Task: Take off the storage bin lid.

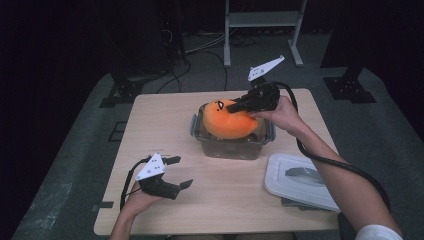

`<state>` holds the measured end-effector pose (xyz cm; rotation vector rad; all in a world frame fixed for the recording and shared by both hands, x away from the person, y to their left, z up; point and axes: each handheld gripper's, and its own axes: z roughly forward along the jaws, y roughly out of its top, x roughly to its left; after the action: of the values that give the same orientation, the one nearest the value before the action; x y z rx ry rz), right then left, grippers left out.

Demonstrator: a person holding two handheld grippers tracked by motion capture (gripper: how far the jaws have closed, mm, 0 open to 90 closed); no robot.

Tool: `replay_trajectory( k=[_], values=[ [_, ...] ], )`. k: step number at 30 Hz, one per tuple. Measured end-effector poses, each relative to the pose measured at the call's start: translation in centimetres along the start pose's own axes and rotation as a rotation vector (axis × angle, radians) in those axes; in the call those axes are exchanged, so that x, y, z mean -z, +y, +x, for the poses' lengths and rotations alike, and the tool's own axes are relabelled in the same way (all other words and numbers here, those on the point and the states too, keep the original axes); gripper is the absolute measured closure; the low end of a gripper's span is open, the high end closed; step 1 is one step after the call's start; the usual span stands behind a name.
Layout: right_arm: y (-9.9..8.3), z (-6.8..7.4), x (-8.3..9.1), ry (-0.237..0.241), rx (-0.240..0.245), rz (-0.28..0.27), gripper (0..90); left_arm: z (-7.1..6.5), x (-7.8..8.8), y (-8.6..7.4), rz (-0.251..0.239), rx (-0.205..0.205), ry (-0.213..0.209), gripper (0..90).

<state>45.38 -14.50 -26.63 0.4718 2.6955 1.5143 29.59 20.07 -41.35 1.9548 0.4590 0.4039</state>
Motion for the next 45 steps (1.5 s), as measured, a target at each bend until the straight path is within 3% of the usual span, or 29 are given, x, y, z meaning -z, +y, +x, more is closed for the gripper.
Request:
replay_trajectory(
  k=[18, 45],
  values=[
    [-1.3, -2.2, -1.0, -0.036, -0.024, 0.016, 76.5, -0.1, 0.0, 0.1, -0.004, 0.002, -0.005, 13.1],
    [-3.2, -4.1, -2.9, -0.057, -0.054, 0.074, 76.2, -0.1, 0.0, 0.0, -0.005, 0.007, -0.008, 13.1]
  ],
)
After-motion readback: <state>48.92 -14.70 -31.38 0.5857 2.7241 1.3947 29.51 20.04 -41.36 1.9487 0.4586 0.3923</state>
